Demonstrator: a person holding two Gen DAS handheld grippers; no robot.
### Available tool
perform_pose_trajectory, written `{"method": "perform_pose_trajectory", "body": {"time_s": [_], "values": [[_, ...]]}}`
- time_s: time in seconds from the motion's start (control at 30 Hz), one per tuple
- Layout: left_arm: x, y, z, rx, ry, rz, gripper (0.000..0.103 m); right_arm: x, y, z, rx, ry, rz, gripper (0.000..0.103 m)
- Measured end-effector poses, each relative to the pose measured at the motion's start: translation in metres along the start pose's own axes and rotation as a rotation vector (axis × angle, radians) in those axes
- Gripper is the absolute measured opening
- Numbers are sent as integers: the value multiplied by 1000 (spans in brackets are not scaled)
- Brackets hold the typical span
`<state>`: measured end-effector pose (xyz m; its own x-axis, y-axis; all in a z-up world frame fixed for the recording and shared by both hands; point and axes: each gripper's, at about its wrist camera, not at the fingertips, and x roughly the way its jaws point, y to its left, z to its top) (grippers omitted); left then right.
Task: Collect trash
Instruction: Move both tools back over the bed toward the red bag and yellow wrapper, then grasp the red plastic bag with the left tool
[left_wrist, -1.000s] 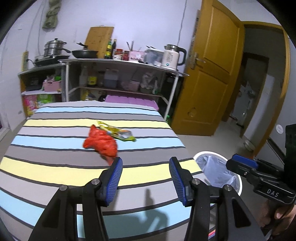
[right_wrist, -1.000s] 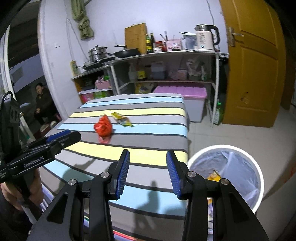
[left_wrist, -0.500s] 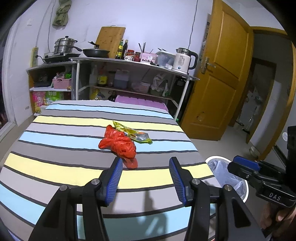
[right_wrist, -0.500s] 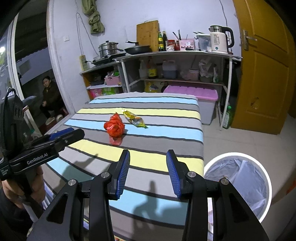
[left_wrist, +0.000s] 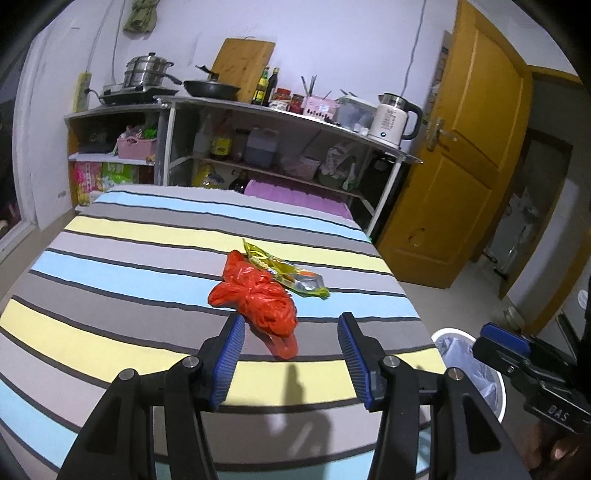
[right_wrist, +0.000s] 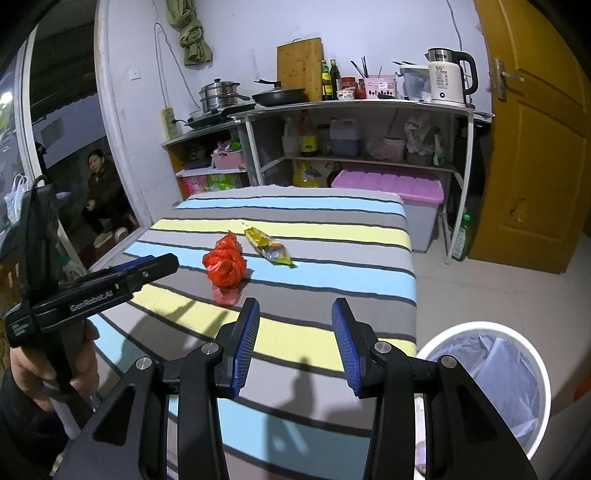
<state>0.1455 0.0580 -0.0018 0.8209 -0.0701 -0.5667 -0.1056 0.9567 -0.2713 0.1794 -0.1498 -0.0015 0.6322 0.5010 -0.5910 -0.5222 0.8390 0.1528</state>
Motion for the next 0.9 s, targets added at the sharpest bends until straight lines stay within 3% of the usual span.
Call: {"method": "perform_pose_trajectory", "body": {"time_s": [0.53,0.77,0.9], "values": [[75,18,14,-100,76,66,57,37,-13,11,0,27,15,42],[101,19,10,-89,116,105,57,53,-16,13,2,44,21,42],[102,15,8,-48,108,111,46,61,-13,17,-8,51,27,42]]}}
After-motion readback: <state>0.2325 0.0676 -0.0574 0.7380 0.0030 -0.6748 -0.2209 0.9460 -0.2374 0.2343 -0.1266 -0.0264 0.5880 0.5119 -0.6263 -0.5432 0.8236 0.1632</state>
